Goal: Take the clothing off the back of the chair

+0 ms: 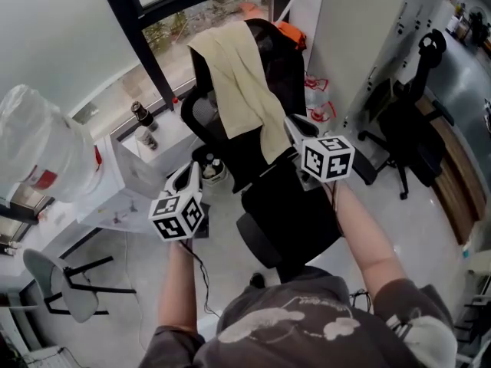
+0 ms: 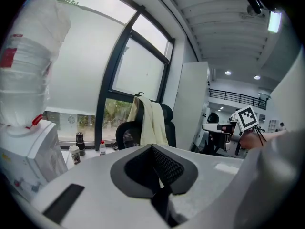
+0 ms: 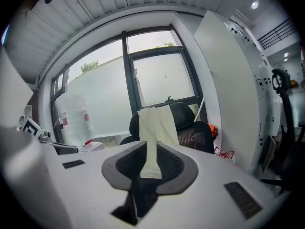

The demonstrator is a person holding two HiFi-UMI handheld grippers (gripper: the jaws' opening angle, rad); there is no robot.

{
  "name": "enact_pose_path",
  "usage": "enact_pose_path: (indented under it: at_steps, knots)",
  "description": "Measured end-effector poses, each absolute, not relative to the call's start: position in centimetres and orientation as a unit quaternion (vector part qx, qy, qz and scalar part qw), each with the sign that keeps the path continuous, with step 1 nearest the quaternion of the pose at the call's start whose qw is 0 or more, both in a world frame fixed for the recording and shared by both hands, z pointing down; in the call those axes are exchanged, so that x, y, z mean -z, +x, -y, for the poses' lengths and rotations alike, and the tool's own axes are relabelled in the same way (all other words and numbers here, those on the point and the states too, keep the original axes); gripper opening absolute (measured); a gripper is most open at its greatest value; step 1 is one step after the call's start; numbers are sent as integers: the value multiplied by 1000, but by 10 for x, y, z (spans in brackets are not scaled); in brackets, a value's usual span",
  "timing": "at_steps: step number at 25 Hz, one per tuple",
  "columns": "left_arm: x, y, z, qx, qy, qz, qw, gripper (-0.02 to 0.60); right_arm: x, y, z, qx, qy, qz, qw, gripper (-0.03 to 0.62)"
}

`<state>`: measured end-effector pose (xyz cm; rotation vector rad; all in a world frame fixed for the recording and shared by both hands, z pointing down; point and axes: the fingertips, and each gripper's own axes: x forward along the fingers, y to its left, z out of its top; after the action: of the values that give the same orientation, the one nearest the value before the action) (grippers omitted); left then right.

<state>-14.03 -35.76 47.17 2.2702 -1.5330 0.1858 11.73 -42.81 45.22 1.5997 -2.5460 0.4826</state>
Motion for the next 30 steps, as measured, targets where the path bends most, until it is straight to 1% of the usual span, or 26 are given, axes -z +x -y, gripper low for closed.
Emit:
enact_pose_path:
  at_steps: [3, 6, 8, 10, 14, 18, 25, 30]
  knots:
    - [-473, -138, 382, -65, 802, 559, 198, 0, -464, 115, 461, -170, 502, 846, 53, 170]
    - [-477, -137, 407, -70, 794, 571, 197, 0, -477, 110, 495, -176, 485, 854, 60, 278]
    - [-479, -137, 424, -70, 789, 578, 198, 0, -486, 106, 517, -176, 479, 857, 68, 330]
    - [-480, -135, 438, -65, 786, 582, 198, 0, -495, 100, 537, -162, 474, 861, 87, 365]
    - [-481, -132, 465, -62, 781, 591, 194, 0, -511, 90, 576, -120, 466, 867, 127, 396]
    - [-480, -128, 484, -48, 785, 589, 186, 0, -532, 82, 612, -136, 457, 868, 139, 420]
    - [-499, -127, 509, -44, 770, 605, 197, 0, -558, 67, 664, -153, 429, 879, 140, 420]
    - [-511, -132, 518, -48, 753, 622, 211, 0, -560, 41, 680, -154, 385, 900, 135, 419]
